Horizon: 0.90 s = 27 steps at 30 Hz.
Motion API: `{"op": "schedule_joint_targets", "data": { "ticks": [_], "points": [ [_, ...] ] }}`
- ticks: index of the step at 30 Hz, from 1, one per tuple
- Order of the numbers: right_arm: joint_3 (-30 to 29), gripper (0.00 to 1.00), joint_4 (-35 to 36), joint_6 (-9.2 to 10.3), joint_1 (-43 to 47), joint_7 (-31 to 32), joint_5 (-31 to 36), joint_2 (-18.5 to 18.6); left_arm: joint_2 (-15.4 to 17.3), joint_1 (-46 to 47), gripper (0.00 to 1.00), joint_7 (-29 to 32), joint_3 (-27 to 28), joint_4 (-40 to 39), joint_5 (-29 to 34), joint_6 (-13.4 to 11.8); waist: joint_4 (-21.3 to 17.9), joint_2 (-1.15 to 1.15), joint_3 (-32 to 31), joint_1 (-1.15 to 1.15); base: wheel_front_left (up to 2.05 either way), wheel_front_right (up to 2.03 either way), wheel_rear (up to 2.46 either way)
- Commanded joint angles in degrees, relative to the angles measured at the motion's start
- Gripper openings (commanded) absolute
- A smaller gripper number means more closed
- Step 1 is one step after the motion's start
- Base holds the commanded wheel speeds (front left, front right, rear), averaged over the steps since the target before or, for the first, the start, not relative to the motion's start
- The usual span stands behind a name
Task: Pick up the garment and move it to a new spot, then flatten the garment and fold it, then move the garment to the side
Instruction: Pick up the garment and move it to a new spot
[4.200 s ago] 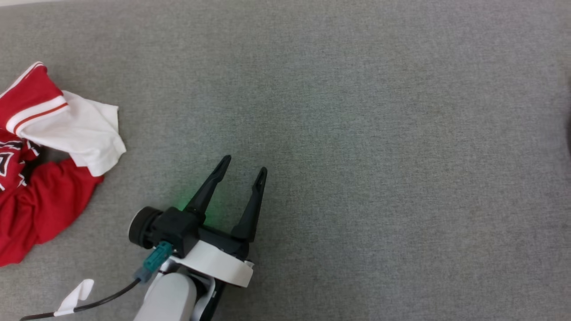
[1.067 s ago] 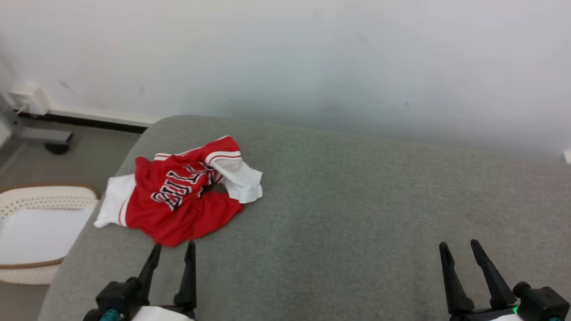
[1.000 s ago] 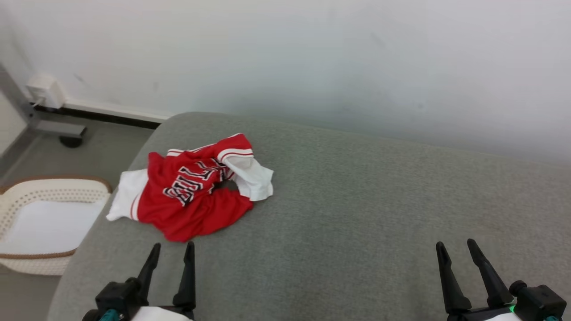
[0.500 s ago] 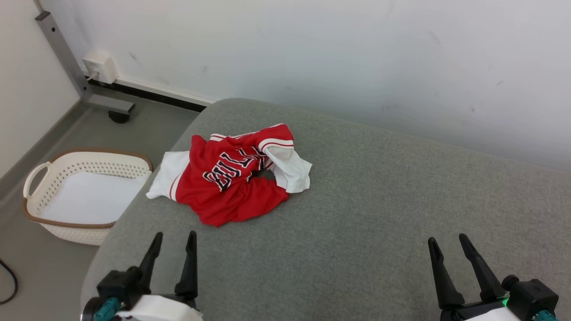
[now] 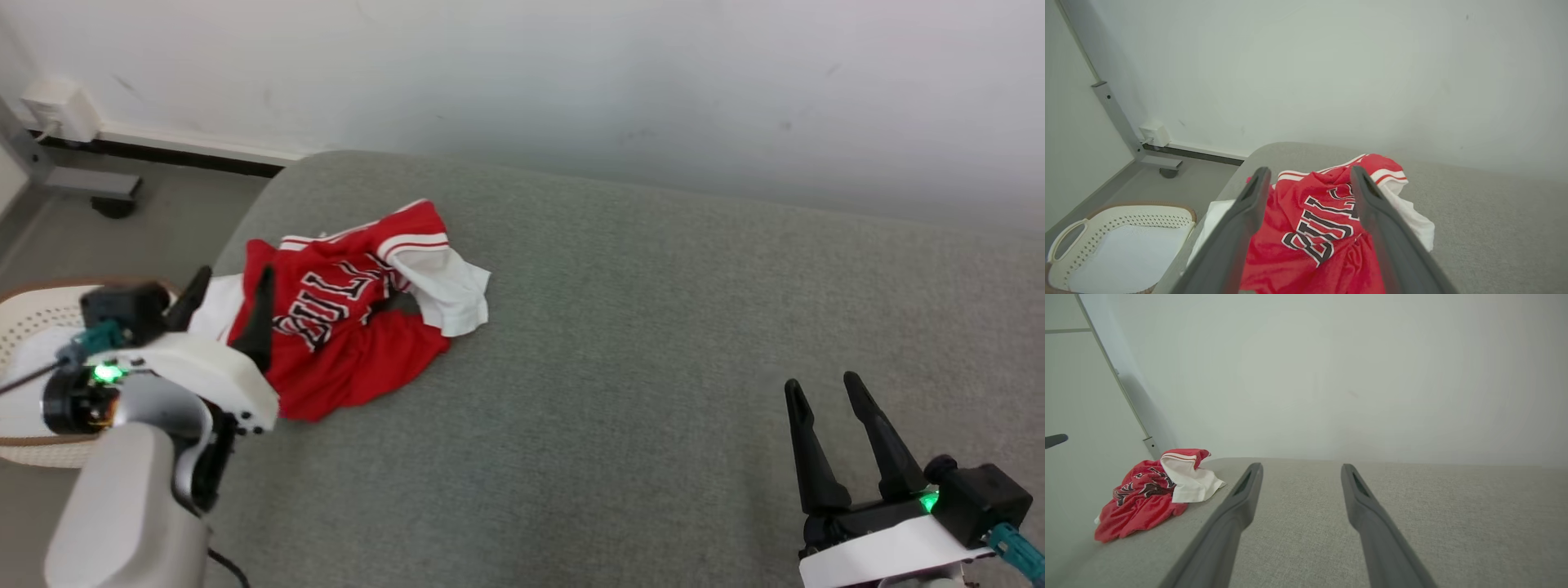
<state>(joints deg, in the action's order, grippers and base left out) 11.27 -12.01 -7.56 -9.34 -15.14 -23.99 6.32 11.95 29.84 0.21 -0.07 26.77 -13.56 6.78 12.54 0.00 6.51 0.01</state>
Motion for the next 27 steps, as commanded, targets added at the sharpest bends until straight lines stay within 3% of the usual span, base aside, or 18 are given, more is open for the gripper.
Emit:
{"op": "schedule_joint_targets", "data": {
  "ticks": [1,12,20,21,22,23,24,27],
  "points": [
    [0.2,1.0,0.3,0.15,-1.3,0.0,0.4,-0.1,1.4,1.8,1.0,2.5,0.8,1.8,-0.8,0.1,-4.3,0.0,3.6,-0.01,0.0,0.0,0.0],
    [0.3,1.0,0.6,0.14,-4.9,0.0,0.1,-0.8,7.1,9.4,1.0,14.2,3.7,18.1,-5.7,0.3,-13.6,0.0,9.3,-0.01,0.0,0.0,0.0],
    [0.5,1.0,0.1,0.14,-5.6,0.0,-0.1,-1.6,6.3,8.8,1.0,21.3,1.7,31.5,-7.2,0.6,-16.5,0.0,9.9,-0.01,0.0,0.0,0.0],
    [0.4,1.0,0.1,0.14,-5.6,0.0,-0.1,-1.7,6.1,8.5,0.88,21.5,1.2,32.4,-7.2,0.6,-16.6,0.0,9.8,-0.01,0.0,0.0,0.0],
    [0.3,1.0,0.0,0.14,-5.5,0.0,0.0,-1.7,5.9,8.4,0.44,21.4,0.6,33.1,-7.1,0.7,-16.5,0.0,9.7,-0.01,0.0,0.0,0.0],
    [0.2,1.0,-0.1,0.14,-5.4,0.0,0.1,-1.8,6.0,8.3,0.17,20.8,0.2,33.5,-7.0,0.8,-16.5,0.0,9.5,-0.01,0.0,0.0,0.0],
    [0.2,1.0,-0.2,0.14,-5.4,0.0,0.2,-1.8,6.2,8.3,0.0,20.0,-0.2,33.7,-7.0,0.7,-16.3,0.0,9.3,-0.01,0.0,0.0,0.0],
    [0.0,1.0,-0.4,0.14,-5.1,0.0,0.4,-1.8,6.7,9.1,0.0,17.7,-1.4,33.5,-7.2,0.7,-15.6,0.0,7.8,-0.01,0.0,0.0,0.0]
  ]
}}
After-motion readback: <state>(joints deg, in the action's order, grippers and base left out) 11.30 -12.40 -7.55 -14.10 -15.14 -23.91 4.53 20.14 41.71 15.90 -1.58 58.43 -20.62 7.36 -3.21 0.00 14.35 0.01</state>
